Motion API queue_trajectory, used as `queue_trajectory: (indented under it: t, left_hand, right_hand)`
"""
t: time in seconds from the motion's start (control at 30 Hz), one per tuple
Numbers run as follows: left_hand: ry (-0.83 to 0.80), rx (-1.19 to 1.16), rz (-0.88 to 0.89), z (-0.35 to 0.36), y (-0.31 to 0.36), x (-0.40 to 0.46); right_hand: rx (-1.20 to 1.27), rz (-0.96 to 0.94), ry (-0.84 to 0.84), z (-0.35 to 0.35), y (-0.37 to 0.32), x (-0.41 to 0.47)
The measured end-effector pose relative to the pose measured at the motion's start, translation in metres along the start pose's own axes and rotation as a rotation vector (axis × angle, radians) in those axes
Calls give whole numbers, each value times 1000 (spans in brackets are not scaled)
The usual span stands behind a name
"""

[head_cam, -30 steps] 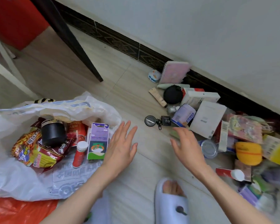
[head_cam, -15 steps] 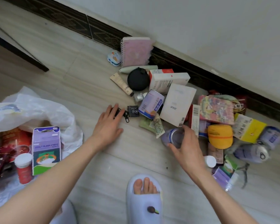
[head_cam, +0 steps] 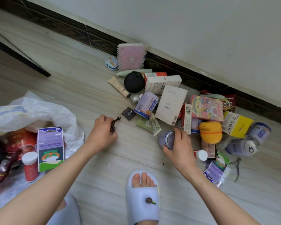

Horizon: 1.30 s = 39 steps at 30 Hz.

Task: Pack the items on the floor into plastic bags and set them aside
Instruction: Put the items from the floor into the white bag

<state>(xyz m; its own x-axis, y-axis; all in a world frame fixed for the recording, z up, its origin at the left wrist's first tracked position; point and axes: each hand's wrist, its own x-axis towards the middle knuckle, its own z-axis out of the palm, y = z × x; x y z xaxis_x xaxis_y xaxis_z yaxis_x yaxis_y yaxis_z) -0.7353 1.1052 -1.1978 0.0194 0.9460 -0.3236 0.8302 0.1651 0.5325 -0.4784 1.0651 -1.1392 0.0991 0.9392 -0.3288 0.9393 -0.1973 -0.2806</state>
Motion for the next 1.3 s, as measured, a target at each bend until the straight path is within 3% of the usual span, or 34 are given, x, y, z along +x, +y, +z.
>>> queue_trajectory:
  t: [0.2,0.37,0.5,0.63,0.87,1.0,1.17,1.3]
  left_hand:
    - [213,-302,73,-73,9,-50]
    - [405,-392,-10,-125,-4,-107]
    - [563,-306,-126,-149,-41,-148]
    - [607,-260,-232,-161,-86,-175]
    - [590,-114,-135,-155,-134,-172]
    - [627,16,-103,-151,-151,-148]
    - [791,271,-35,-166,-171,-127]
    - [676,475,-40,-202,-194,-102]
  right_hand:
    - [20,-118,29,-23,-27,-38]
    - [64,-379,-7,-54,-86,-52]
    - [39,-576,-124,-64,-148,-52]
    - [-12,-752,-220,-53,-210,-50]
    - [-117,-906,-411,-6,-305,-32]
    - [-138,-992,-385,23,-341,-19]
    - [-121,-1042,-300,50,-367,-2]
    - [-68,-1002,-222,57,-378,11]
